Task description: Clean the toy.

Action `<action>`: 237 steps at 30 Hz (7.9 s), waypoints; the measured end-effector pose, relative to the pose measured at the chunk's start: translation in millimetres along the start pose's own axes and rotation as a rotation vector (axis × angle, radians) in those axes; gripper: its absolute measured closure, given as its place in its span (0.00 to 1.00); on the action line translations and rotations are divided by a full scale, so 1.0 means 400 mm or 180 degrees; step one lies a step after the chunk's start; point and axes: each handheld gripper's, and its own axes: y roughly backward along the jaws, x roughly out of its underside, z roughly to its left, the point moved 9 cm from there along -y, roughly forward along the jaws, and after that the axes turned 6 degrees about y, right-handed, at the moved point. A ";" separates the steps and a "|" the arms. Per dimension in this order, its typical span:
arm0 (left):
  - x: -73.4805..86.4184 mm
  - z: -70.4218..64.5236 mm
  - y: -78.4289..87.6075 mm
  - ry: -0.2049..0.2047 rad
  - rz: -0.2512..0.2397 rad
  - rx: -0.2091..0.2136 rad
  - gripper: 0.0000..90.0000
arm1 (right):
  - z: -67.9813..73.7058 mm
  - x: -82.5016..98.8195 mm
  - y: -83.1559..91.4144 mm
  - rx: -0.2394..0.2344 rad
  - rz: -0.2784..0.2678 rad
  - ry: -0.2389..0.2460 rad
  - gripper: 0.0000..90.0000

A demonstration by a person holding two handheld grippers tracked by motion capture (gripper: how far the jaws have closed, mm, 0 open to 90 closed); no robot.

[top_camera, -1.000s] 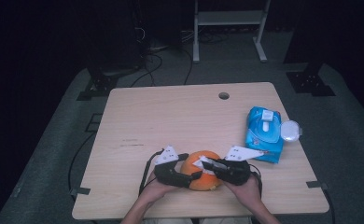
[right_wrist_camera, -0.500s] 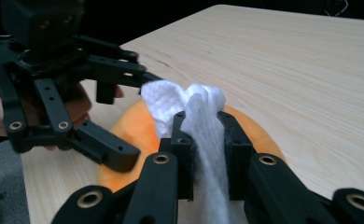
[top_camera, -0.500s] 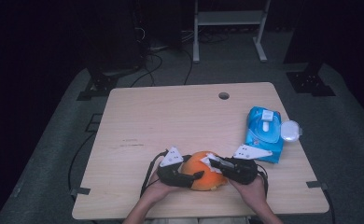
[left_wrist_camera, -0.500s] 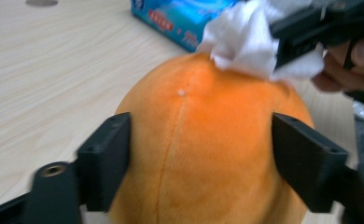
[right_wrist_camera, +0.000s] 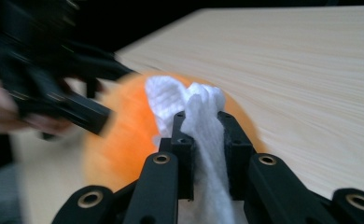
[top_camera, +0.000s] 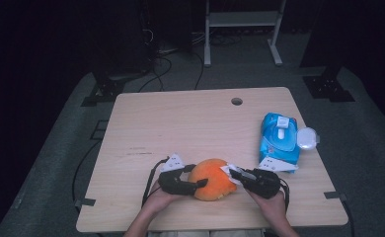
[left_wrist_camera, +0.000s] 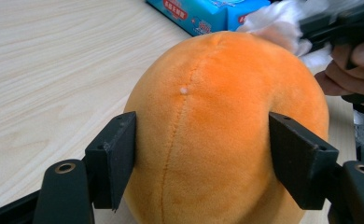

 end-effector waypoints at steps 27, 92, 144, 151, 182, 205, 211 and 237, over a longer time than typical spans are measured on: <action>-0.020 -0.067 -0.023 -0.0507 -0.0228 0.0066 0.23 | 0.037 -0.021 -0.011 -0.0101 0.0053 0.0280 0.85; -0.043 -0.101 -0.015 -0.0359 -0.0167 -0.0110 0.21 | 0.027 -0.063 0.015 -0.0190 -0.0069 0.0191 0.87; -0.026 -0.104 -0.050 -0.0512 -0.0107 -0.0083 0.27 | 0.001 -0.099 0.044 0.0349 0.0232 0.0640 0.87; -0.039 -0.113 -0.047 -0.0677 -0.0188 -0.0122 0.19 | 0.076 -0.069 -0.008 -0.0170 0.0253 0.0642 0.86; -0.003 -0.028 0.001 -0.0154 -0.0032 0.0152 0.28 | -0.009 -0.011 0.002 -0.0054 0.0248 0.0155 0.85; -0.011 -0.064 -0.042 -0.0488 0.0115 -0.0026 0.30 | 0.059 -0.035 -0.020 -0.0392 0.0365 0.0468 0.87; -0.080 -0.108 -0.035 -0.1156 -0.0528 -0.0448 0.42 | 0.040 -0.065 -0.002 -0.0210 0.0122 0.0381 0.87; -0.046 -0.055 -0.012 -0.0566 -0.0258 -0.0232 0.25 | 0.043 -0.025 -0.022 -0.0161 0.0167 0.0415 0.87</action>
